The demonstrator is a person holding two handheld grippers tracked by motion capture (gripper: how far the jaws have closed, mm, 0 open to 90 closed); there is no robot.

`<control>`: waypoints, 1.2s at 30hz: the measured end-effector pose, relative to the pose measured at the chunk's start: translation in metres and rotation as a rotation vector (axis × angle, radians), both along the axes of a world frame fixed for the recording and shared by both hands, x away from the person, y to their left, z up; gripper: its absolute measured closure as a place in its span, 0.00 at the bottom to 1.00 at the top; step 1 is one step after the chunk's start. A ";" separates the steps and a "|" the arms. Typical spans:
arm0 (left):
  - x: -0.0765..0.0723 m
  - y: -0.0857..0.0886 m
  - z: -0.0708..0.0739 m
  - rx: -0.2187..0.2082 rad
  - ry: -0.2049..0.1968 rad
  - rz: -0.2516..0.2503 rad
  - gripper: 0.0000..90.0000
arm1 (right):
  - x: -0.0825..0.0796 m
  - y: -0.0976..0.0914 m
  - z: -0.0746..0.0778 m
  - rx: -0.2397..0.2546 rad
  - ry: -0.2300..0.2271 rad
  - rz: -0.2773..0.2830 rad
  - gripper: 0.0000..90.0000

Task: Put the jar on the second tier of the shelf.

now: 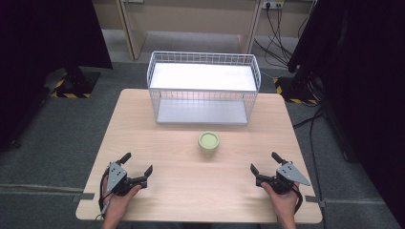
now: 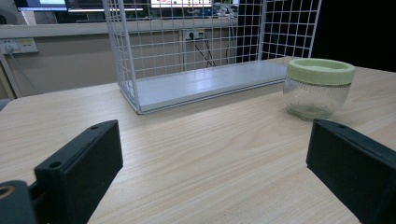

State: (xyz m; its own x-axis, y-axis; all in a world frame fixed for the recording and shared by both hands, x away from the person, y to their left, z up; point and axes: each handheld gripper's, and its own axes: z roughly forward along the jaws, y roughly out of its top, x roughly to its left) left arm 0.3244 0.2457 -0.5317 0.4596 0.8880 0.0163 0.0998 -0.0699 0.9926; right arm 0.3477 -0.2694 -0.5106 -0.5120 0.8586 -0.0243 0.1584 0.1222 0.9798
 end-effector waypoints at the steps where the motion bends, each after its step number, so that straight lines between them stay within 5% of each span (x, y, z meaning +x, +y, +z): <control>1: 0.000 0.000 0.000 0.001 0.001 0.000 0.03 | 0.002 0.007 0.000 -0.009 0.000 0.017 0.04; 25: 0.000 -0.001 0.000 0.011 0.002 0.001 0.03 | 0.032 0.075 0.011 -0.020 -0.020 0.158 0.04; 36: 0.000 -0.001 0.000 0.011 0.001 -0.002 0.03 | 0.049 0.107 0.004 -0.034 0.019 0.205 0.04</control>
